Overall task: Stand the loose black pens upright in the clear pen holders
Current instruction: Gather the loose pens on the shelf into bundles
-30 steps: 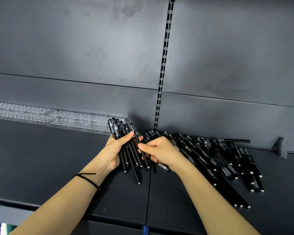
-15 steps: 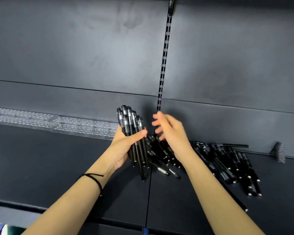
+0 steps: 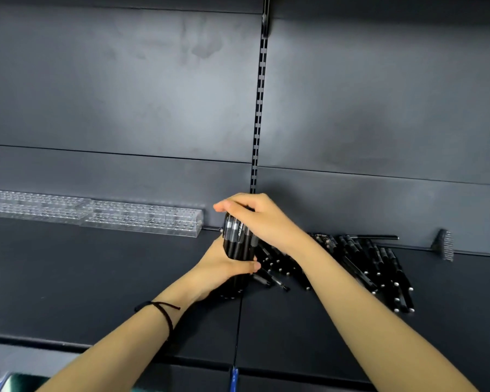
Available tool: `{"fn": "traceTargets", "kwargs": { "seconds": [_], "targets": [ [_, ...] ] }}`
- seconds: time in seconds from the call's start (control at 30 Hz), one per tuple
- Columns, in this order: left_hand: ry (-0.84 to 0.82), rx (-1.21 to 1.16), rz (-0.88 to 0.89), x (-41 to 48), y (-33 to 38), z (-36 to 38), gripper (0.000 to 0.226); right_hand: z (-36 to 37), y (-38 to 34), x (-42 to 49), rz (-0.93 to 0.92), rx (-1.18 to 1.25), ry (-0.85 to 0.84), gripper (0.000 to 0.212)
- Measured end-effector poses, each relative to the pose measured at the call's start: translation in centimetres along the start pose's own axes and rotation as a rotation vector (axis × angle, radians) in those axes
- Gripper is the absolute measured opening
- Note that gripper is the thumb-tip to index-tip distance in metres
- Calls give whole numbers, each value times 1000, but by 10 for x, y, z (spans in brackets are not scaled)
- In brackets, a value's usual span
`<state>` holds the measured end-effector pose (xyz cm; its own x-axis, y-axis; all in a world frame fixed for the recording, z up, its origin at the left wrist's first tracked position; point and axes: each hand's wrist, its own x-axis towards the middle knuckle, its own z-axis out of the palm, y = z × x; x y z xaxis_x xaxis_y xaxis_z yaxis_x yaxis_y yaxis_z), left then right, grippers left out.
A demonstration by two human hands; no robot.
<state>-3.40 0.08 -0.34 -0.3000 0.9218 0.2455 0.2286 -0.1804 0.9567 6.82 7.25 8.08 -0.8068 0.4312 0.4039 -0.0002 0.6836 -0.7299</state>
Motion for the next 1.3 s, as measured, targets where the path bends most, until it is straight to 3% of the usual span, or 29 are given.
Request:
{"fn": "traceTargets", "kwargs": {
  "seconds": [0.07,0.17,0.3,0.4,0.5,0.67,0.83,0.97,1.3],
  "targets": [
    [43,-25,24,1,4,-2,33,-2,-4,0,-72,14,7,23],
    [43,-35,20,0,2,1,24,0,2,4,-156,-219,-22,23],
    [-19,-32,-28,-4,2,3,19,-3,9,5,-90,-292,-99,30],
    [51,-157,-46,-2,5,-2,15,-13,14,0,-54,-189,131,38],
    [205,-386,-80,9,5,-11,9,-18,41,-7,109,-136,343,26],
    [315,-564,-171,21,-4,-31,14,-6,98,-20,417,-404,147,11],
    [262,-579,-216,23,-13,-38,25,5,101,-15,446,-529,130,21],
    [238,-511,-207,23,-14,-35,20,10,96,-6,508,-688,117,22],
    [255,-498,-216,25,-15,-36,19,3,84,2,654,-765,-119,37]
  ]
}}
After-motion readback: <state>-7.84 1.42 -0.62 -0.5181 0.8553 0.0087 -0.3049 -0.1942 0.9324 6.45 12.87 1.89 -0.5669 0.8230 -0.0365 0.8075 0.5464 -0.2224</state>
